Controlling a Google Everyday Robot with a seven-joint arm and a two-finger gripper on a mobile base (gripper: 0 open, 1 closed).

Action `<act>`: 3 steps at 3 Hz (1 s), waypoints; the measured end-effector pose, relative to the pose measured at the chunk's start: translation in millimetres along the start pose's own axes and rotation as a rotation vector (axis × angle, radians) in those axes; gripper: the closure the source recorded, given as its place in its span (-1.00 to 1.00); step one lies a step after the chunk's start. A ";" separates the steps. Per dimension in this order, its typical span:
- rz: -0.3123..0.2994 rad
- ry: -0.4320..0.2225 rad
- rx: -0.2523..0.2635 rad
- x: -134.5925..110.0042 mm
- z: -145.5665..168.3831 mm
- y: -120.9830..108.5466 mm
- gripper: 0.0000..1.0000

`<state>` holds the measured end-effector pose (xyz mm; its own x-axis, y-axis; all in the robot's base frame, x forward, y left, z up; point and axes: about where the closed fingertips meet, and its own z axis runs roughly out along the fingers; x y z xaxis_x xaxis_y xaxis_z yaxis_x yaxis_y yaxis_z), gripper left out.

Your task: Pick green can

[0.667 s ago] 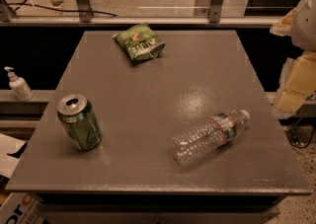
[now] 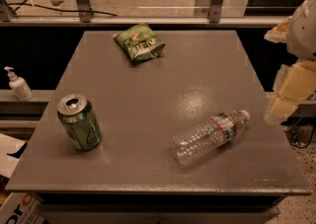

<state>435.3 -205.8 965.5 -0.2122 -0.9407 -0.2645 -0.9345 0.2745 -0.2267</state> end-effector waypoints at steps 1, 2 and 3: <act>0.024 -0.094 -0.045 -15.6 20.0 14.0 -1.00; 0.036 -0.262 -0.132 -52.5 44.0 37.2 -1.00; 0.039 -0.330 -0.168 -68.0 50.8 46.3 -1.00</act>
Offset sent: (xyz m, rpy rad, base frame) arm -0.0162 0.1069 -0.0489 0.4491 0.1051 0.1065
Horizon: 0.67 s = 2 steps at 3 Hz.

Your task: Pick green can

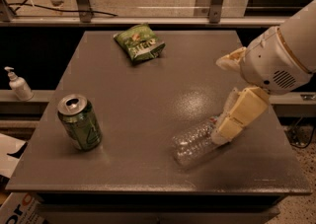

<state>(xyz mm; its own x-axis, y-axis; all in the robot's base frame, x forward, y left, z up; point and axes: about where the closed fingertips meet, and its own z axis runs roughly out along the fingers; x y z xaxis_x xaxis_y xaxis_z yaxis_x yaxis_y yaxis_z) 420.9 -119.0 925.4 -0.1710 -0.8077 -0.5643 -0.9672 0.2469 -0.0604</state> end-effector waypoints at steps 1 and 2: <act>-0.006 -0.078 -0.031 -10.7 17.0 11.1 -1.00; -0.015 -0.235 -0.075 -42.2 35.3 31.2 -1.00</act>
Offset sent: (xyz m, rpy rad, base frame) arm 0.0181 0.0113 -0.0329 0.1947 -0.0971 -0.0677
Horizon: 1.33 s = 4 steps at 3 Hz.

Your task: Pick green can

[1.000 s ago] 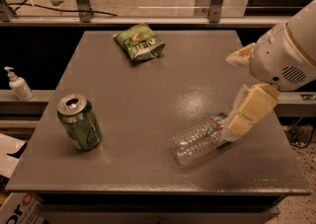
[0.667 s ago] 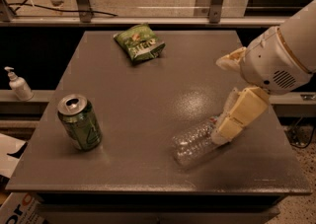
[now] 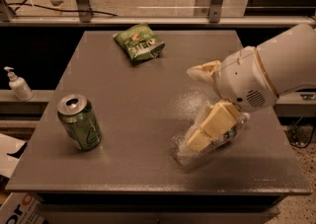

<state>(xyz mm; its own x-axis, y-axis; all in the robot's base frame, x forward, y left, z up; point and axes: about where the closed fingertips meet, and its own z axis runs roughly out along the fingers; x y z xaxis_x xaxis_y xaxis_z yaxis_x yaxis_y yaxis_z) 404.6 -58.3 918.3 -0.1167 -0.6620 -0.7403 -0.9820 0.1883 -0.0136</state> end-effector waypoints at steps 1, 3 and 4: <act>0.010 0.072 0.025 5.5 -18.3 -8.5 -1.00; 0.002 -0.016 0.127 24.2 16.0 -36.8 -1.00; -0.014 -0.126 0.125 0.6 38.4 -48.7 -1.00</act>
Offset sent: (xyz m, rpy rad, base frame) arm 0.0468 -0.0321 -0.0360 -0.0106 -0.1403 -0.1569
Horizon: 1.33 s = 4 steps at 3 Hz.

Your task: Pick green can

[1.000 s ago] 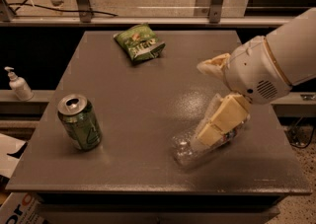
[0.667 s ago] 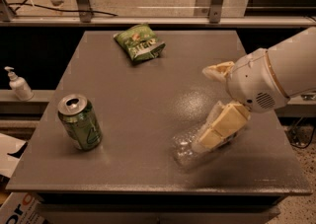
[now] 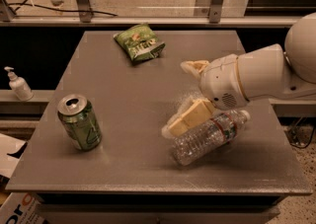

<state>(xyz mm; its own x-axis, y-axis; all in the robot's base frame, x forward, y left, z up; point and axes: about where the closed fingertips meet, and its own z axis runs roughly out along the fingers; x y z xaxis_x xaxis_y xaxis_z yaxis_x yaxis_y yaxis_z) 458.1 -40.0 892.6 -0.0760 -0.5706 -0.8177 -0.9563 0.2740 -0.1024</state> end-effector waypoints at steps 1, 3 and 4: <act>-0.013 -0.107 -0.059 -26.6 20.4 4.6 -1.00; -0.056 -0.210 -0.217 -50.0 65.8 45.1 -1.00; -0.077 -0.231 -0.276 -58.5 87.8 63.5 -1.00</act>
Offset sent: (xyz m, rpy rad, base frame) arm -0.0193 0.0930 0.0030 0.2401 0.0205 0.2428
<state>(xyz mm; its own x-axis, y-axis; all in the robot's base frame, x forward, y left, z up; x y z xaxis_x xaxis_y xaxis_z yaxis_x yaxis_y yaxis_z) 426.6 78.7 884.3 0.0353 -0.3831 -0.9230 -0.9993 -0.0004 -0.0380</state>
